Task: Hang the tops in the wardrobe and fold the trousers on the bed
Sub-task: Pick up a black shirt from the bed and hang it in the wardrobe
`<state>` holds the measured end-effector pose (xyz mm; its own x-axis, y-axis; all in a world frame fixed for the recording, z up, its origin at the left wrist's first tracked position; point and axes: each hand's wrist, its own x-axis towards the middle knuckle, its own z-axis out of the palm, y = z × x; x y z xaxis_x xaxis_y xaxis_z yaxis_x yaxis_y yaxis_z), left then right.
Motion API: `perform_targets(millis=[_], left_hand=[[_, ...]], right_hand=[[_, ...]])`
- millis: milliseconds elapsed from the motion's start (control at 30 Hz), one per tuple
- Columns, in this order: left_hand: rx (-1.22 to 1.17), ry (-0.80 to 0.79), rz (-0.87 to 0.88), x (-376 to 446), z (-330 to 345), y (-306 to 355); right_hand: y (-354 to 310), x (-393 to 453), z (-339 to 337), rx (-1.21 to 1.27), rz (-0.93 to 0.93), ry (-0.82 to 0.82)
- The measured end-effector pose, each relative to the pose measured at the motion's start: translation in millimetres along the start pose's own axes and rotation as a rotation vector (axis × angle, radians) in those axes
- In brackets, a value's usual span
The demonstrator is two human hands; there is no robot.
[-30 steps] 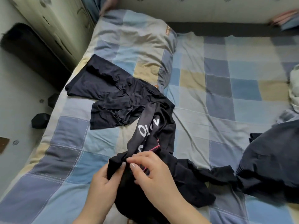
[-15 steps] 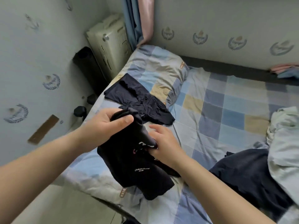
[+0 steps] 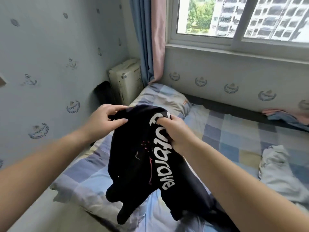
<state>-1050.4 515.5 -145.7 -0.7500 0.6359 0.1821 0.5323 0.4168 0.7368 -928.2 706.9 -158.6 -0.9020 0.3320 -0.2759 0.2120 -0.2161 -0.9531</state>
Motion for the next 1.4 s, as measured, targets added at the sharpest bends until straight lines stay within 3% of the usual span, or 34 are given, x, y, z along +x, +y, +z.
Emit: perform_targets(millis=[67,233,367,433,567,733,867,1033,1233,1333,1400], left_hand=[[-0.001,0.04,0.023,-18,11,9],[-0.159,0.107,0.177,-69,39,44],[-0.335,0.03,0.14,-93,66,60],[-0.288,0.006,0.09,-101,82,62],[-0.284,0.014,0.181,-101,99,57],[-0.304,0.014,0.045,-90,90,43],[-0.599,-0.122,0.028,-84,65,57],[-1.043,-0.385,-0.166,-67,24,76],[-1.187,-0.567,-0.241,-44,-8,104],[-1.136,-0.735,-0.288,-55,-3,115],[-1.096,-0.889,-0.309,-65,1,119]], right_hand=[[-22,-10,7,0.203,0.009,0.043],[-58,-36,18,0.411,-0.13,0.115],[-75,-60,24,0.636,-0.245,0.138],[-83,-71,26,0.733,-0.281,0.168],[-100,-90,22,0.702,-0.308,0.257],[-107,-107,10,0.664,-0.348,0.349],[-101,-116,2,0.665,-0.396,0.444],[-74,-124,5,0.584,-0.394,0.586],[-29,-146,49,0.495,-0.345,0.71],[-10,-164,86,0.404,-0.415,0.671],[3,-183,105,0.264,-0.488,0.748]])
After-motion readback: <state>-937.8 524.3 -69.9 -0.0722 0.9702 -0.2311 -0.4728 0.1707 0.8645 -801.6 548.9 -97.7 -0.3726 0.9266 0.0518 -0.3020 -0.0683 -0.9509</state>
